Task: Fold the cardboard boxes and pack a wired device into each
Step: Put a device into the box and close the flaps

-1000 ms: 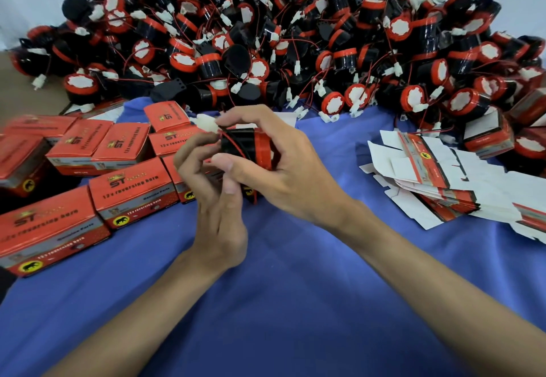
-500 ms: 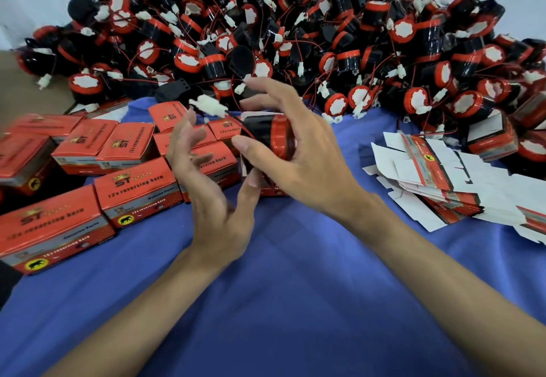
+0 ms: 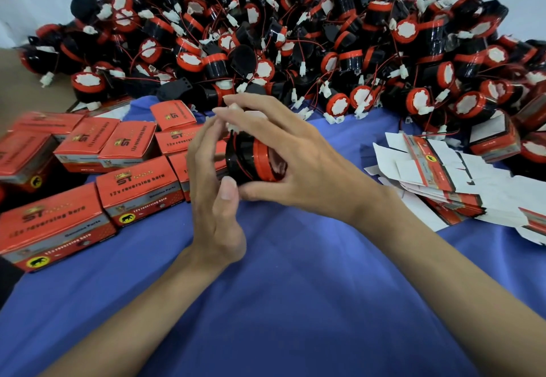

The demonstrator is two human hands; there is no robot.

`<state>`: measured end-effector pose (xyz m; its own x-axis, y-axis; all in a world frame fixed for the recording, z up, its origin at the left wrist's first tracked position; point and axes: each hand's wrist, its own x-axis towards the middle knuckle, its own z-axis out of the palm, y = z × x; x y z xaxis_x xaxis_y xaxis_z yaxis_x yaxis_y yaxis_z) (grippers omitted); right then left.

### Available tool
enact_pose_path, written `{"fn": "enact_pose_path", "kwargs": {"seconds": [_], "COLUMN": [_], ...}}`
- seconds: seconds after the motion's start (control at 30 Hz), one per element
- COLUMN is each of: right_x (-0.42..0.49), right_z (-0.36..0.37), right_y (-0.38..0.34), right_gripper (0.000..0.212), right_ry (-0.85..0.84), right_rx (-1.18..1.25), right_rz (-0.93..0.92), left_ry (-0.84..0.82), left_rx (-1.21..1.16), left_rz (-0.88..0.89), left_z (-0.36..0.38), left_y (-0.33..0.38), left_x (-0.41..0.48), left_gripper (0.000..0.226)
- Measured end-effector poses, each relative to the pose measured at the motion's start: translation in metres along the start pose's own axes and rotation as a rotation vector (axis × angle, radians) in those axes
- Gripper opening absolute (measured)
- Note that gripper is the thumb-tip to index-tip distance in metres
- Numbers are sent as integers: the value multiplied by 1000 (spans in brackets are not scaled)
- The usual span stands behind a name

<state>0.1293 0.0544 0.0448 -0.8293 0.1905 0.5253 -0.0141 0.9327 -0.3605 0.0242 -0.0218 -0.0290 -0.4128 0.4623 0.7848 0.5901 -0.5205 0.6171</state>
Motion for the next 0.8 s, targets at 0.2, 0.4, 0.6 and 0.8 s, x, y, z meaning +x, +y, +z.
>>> {"fn": "enact_pose_path", "kwargs": {"seconds": [0.2,0.4,0.6,0.8], "right_x": [0,1,1,-3], "right_z": [4,-15,-18,-4], "right_y": [3,16,30,44], "right_gripper": [74,71,71,67], "right_ry": [-67,56,255,204], "right_rx": [-17,-60,-58,-35], "right_rz": [1,91,106,49], "left_ry": [43,17,-233,-462], "left_rx": [-82,28,216,371], "left_rz": [14,-92,-195,-172], "left_z": [0,-1,-3,-6], "left_y": [-1,-8,-12,-16], "left_x": [-1,2,7,6], "left_gripper": [56,46,45,44]}}
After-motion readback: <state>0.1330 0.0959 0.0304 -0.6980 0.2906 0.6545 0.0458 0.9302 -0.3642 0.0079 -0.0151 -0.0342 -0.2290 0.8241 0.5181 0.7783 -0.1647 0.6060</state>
